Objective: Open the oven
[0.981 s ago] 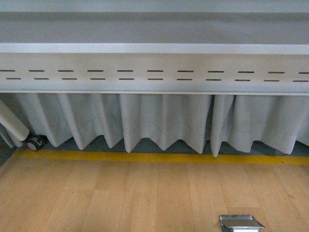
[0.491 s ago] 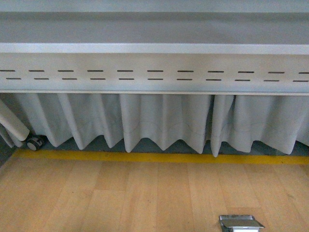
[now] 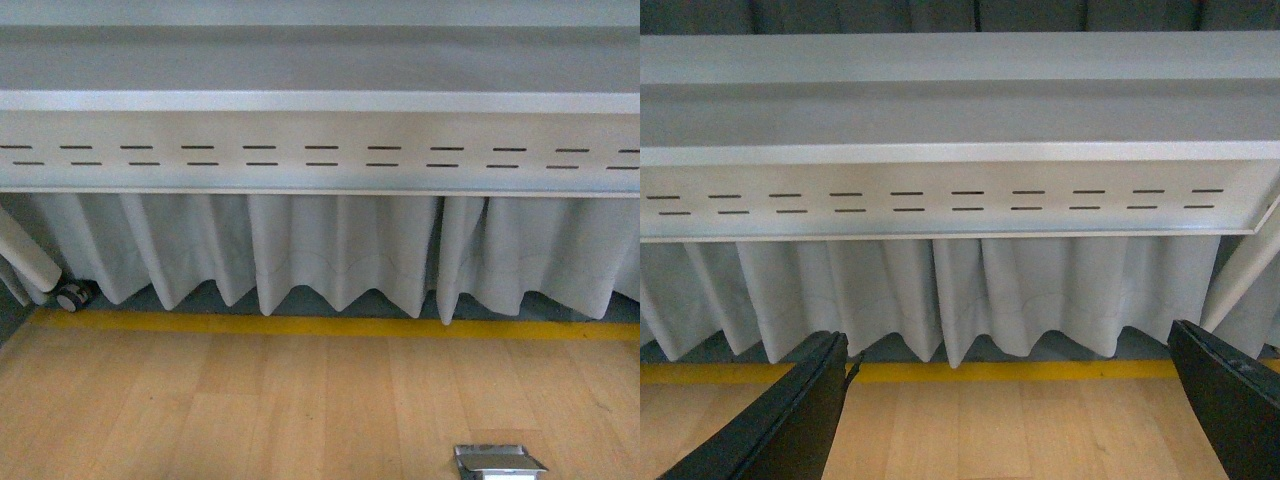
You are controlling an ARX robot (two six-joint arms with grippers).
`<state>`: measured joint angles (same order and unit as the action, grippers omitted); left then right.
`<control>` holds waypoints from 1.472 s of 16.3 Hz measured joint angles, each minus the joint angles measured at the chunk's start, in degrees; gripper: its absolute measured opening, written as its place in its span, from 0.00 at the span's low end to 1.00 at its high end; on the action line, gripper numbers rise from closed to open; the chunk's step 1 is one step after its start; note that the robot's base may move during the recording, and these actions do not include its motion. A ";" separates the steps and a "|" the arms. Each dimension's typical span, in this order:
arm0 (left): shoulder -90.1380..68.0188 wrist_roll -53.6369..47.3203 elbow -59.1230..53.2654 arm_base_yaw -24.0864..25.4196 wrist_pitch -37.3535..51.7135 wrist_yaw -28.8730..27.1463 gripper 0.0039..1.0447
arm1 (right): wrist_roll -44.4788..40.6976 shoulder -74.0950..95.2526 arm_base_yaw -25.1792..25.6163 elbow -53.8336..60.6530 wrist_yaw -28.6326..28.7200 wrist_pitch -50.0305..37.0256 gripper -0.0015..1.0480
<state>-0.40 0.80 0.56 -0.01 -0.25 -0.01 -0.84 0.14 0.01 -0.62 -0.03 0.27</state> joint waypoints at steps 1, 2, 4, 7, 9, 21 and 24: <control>0.00 0.00 0.00 0.00 -0.13 0.00 0.94 | 0.00 0.00 0.00 0.00 0.00 0.11 0.94; 0.00 0.00 0.00 0.00 -0.09 -0.04 0.94 | 0.00 0.00 0.00 0.00 0.02 0.09 0.94; 0.00 0.02 0.00 0.00 -0.07 -0.11 0.94 | 0.00 0.00 0.00 0.00 0.09 0.02 0.94; 0.00 -0.07 0.00 0.00 0.04 0.02 0.94 | 0.00 0.00 0.00 0.00 0.07 -0.04 0.94; 0.00 -0.11 0.00 0.00 0.00 -0.02 0.94 | -0.02 0.00 0.00 0.00 0.00 -0.07 0.94; 0.00 -0.22 0.00 0.00 0.02 0.04 0.94 | 0.00 0.00 0.00 0.00 0.04 -0.04 0.94; 0.00 -0.22 0.00 0.00 0.09 0.04 0.94 | 0.00 0.00 0.00 0.00 0.04 -0.02 0.94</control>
<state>-0.40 0.58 0.56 -0.01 -0.16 0.03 -0.84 0.14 0.01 -0.62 0.01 0.25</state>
